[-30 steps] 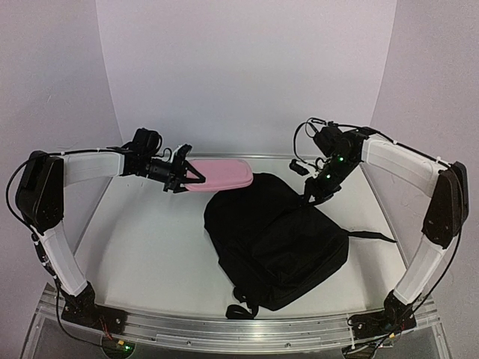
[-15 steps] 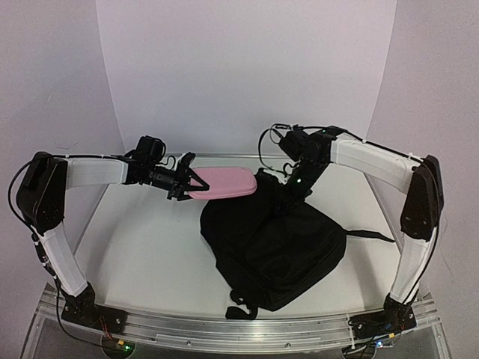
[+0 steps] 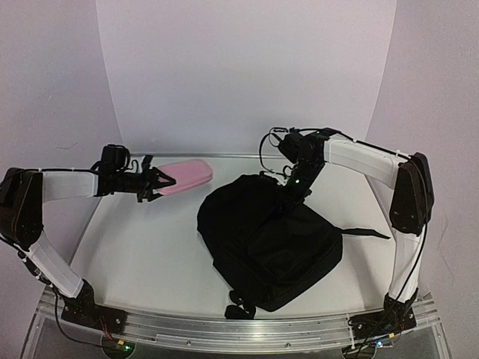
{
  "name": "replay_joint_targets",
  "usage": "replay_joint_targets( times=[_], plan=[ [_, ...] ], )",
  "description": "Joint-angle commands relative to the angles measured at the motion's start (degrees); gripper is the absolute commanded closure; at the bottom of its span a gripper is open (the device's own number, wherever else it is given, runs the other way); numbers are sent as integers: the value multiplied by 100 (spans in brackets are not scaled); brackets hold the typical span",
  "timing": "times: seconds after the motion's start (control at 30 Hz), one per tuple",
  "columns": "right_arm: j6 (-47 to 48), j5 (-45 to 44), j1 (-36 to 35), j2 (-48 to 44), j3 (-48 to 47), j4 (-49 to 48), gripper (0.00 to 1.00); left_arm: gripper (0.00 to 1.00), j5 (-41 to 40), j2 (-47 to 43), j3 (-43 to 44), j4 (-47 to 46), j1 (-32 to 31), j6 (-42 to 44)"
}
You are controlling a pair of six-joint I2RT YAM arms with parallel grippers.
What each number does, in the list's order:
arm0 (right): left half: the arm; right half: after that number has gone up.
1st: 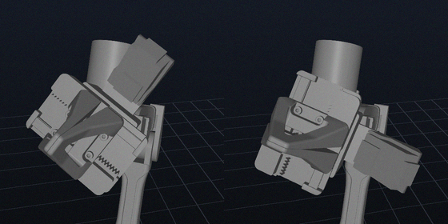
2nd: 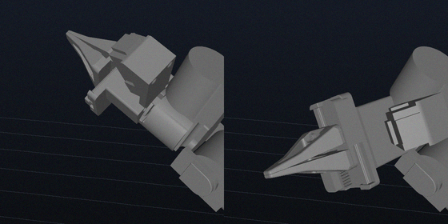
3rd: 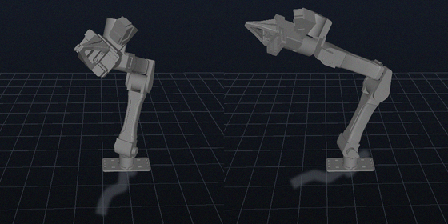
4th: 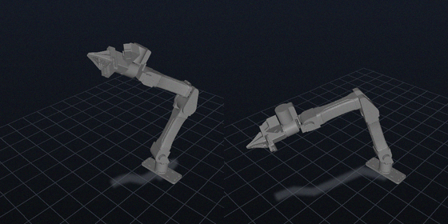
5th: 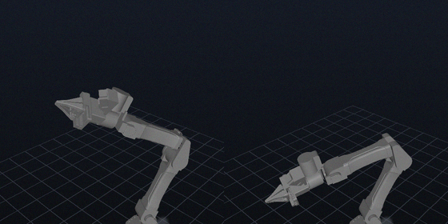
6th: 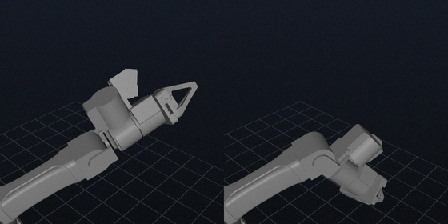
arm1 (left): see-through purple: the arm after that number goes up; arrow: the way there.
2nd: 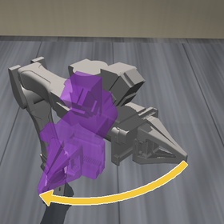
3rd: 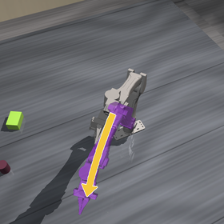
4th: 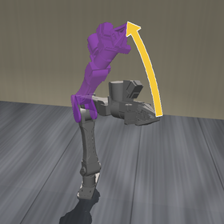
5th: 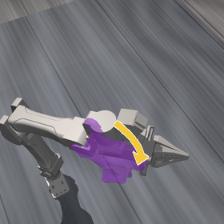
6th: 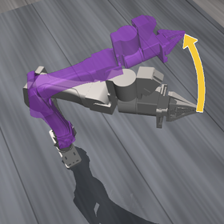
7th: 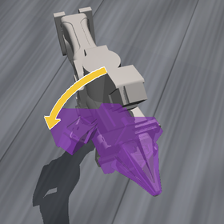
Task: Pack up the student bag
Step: Place the stationery at the center of the board, then zip the student bag at the center of the board.
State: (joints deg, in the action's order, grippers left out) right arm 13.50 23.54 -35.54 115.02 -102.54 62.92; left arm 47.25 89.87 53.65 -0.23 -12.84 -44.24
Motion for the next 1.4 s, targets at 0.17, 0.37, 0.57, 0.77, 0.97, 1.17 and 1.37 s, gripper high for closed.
replay_joint_targets(
  times=[0.17,0.37,0.57,0.77,0.97,1.17,1.37],
  plan=[
    [208,-562,514,-76,-399,-21,100,85,-830,692,-701,-1114,821,-627],
    [-54,-167,482,-93,-612,-8,100,42,-701,125,-812,-1281,750,-301],
    [-323,1246,235,-156,-208,-2,86,24,-1167,-927,-236,-172,112,658],
    [-385,1923,478,-456,-208,73,53,23,-892,-804,354,249,-784,1369],
    [-298,2323,1327,-1021,-111,68,49,35,-1016,-31,1269,756,-1638,2042],
    [-320,1371,1831,-1029,137,3,53,58,-1217,1058,2894,1889,-2580,2684],
    [-509,873,2139,-742,386,-290,52,62,-1301,2021,4270,2574,-3460,2945]
  ],
)
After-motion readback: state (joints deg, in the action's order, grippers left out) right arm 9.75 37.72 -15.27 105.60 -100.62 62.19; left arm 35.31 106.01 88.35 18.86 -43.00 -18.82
